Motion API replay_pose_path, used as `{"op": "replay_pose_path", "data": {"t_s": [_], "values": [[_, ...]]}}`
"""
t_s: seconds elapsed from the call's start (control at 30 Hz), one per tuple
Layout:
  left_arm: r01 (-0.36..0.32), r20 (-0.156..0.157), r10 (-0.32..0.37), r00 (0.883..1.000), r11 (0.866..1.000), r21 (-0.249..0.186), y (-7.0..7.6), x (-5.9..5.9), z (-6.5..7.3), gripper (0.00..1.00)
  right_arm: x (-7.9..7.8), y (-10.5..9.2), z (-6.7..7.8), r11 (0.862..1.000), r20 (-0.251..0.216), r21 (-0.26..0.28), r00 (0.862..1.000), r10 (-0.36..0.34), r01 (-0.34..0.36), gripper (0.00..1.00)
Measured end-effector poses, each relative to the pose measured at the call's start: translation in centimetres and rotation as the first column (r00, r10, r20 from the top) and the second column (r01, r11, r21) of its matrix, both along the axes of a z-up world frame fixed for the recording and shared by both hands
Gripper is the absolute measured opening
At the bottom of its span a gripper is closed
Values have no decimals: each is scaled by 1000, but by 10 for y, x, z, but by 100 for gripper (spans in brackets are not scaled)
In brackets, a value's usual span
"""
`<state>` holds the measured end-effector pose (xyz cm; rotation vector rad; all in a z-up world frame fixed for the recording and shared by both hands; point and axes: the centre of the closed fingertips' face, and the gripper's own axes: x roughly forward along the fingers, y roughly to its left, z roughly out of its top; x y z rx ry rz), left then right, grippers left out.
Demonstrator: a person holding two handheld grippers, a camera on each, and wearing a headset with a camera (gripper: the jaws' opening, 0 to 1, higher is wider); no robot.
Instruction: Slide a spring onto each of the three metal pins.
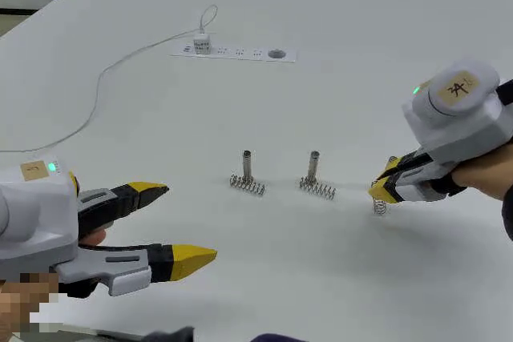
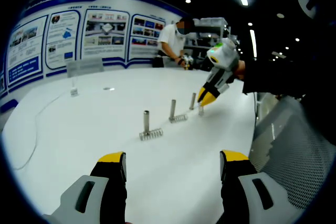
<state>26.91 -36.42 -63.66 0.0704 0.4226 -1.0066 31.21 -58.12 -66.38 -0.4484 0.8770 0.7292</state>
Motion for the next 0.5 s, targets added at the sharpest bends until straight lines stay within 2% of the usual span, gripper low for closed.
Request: {"op": "replay_pose_path", "data": {"t_s": [0.3,0.5], "values": [[2,-1,-2,1000,1000,2,0,0,0,74,1,2,17,998,33,51,999,-27,26,12],[2,0,-2,1000,1000,1,-1,0,0,74,4,4,37,994,65,105,997,-49,42,12]]}}
